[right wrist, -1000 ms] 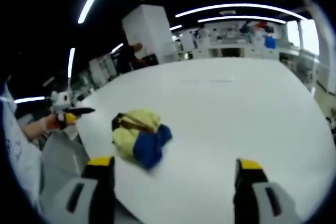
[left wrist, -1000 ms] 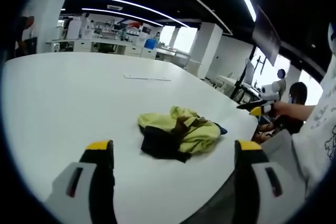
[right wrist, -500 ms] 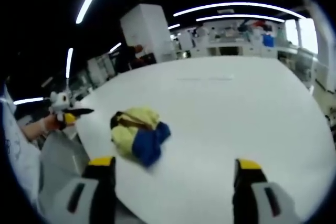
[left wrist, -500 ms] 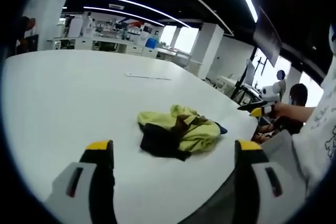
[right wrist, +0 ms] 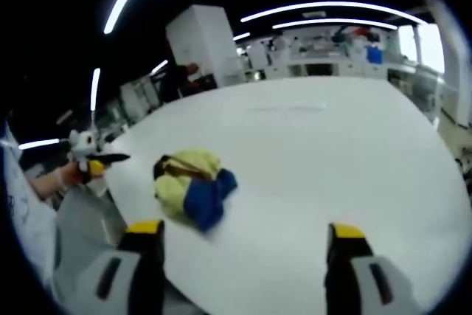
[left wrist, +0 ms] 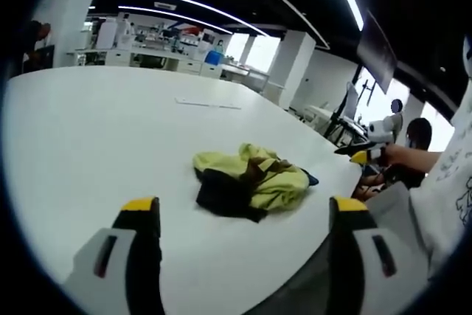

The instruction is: Fold the garment on the visible template until the final outline fits inside the template.

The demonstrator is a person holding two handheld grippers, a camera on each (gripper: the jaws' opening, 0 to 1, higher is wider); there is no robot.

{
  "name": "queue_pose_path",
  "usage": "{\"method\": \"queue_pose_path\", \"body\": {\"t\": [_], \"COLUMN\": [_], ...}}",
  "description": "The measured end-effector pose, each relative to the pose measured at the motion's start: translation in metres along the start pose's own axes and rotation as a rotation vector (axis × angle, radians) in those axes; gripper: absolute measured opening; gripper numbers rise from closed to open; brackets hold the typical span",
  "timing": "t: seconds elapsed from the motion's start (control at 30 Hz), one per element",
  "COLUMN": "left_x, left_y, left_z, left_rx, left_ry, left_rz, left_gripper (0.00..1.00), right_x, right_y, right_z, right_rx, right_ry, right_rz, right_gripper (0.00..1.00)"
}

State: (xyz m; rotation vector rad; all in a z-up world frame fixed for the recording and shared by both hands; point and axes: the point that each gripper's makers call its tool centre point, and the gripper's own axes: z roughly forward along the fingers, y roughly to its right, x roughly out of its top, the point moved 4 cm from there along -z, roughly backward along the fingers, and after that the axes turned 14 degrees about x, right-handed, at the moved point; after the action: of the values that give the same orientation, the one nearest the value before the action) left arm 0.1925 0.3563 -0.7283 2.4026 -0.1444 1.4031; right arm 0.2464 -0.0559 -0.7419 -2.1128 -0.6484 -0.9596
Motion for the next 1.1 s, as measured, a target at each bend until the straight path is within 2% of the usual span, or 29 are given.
{"method": "queue_pose_path", "body": {"t": [0.7, 1.0, 1.1], "left_x": [0.004, 0.007, 0.007], "left_y": [-0.002, 0.000, 0.001], "left_z": [0.001, 0.002, 0.007], "left_rx": [0.000, -0.002, -0.006], "left_ry": [0.004, 0.008, 0.002], "left_rz": [0.010, 0.028, 0.042], "left_gripper": [0.93, 0.93, 0.93], "right_x": [0.000, 0.012, 0.015], "right_y": [0.000, -0.012, -0.013], "right_z": [0.001, 0.007, 0.013], "right_rx": [0.001, 0.035, 0.049], "right_ry": [-0.004, 0.016, -0.001], "right_rz": [0.003, -0.018, -0.048], "right_gripper": [0.90, 0.93, 0.92]}}
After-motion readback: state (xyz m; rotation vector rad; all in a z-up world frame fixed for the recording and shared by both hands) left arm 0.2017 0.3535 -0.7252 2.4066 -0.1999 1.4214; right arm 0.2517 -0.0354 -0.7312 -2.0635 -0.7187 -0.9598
